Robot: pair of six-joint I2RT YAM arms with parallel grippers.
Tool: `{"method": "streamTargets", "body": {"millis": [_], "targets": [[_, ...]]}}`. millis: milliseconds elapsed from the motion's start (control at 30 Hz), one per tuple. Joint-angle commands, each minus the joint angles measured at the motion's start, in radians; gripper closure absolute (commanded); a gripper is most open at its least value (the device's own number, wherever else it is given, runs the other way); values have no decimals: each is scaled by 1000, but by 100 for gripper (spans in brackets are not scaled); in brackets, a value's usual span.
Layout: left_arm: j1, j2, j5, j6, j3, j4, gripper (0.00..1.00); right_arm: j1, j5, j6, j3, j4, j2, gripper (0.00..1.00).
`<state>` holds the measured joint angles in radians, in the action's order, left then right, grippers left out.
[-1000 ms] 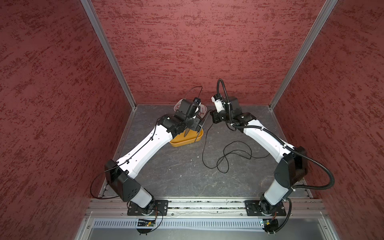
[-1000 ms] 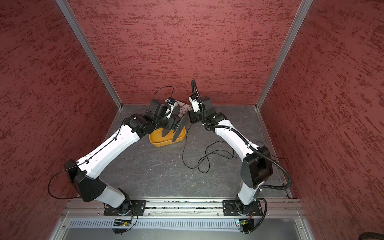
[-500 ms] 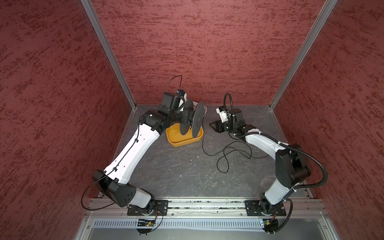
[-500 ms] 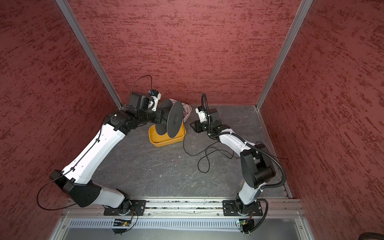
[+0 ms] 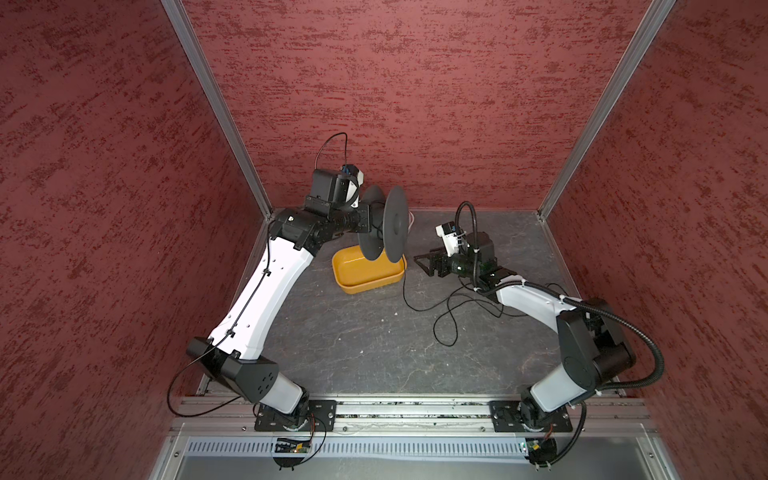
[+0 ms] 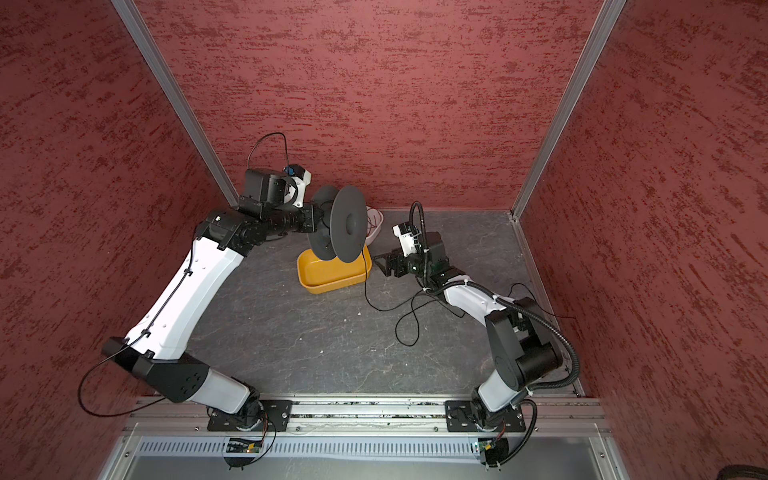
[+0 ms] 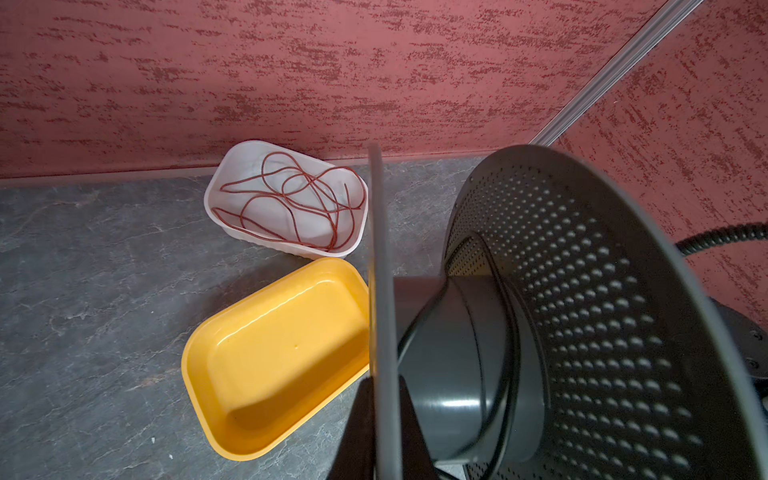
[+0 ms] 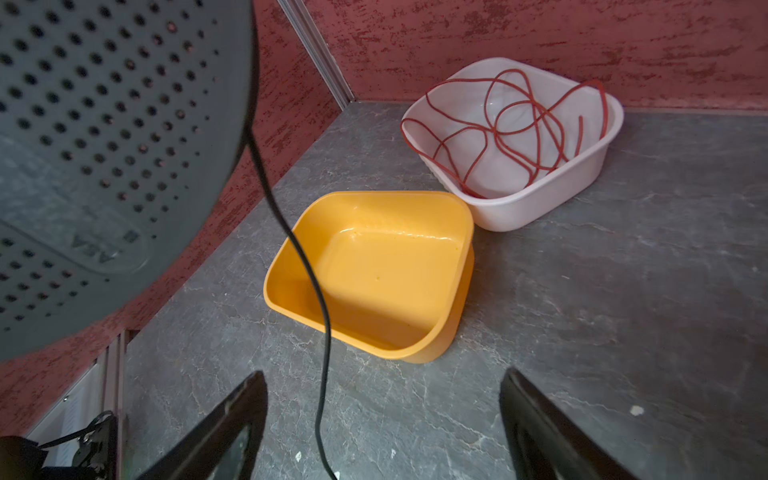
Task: Wrap the cables
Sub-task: 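Bring the right gripper with the cable up over the spool again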
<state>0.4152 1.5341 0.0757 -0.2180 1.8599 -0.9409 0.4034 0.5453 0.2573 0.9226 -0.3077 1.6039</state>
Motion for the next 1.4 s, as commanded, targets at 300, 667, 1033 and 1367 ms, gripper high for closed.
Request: {"method": "streamTargets", "body": {"millis": [300, 667, 1033, 1367], "targets": [[-16, 3, 25, -37, 61, 33, 100, 84, 87, 80, -144, -356, 63, 21], [-32, 3, 46, -56, 59, 40, 100, 162, 35, 174, -161, -530, 229, 48], [-52, 12, 62, -70, 54, 43, 100, 193, -14, 211, -181, -595, 284, 85], [-97, 2, 54, -149, 2, 89, 100, 226, -142, 108, -191, -448, 215, 100]]}}
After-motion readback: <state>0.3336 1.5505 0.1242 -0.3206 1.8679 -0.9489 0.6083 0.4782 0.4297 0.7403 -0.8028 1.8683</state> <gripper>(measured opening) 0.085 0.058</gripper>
